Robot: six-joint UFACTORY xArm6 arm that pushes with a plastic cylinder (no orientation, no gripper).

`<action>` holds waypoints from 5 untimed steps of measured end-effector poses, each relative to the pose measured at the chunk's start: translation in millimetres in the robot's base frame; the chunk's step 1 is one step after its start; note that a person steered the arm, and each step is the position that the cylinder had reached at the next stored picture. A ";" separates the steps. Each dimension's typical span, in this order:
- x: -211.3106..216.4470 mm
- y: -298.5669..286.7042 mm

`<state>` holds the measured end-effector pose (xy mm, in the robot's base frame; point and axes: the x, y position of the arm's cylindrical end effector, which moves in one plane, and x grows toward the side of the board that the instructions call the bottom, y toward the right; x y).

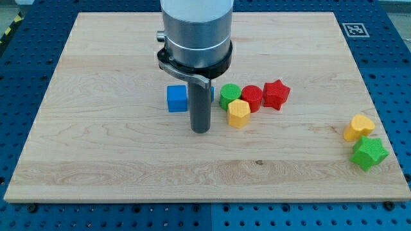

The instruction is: Push the hexagon towards the heart

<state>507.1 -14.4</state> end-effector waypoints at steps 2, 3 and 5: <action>-1.3 0.0; -4.2 -13.1; -20.8 40.8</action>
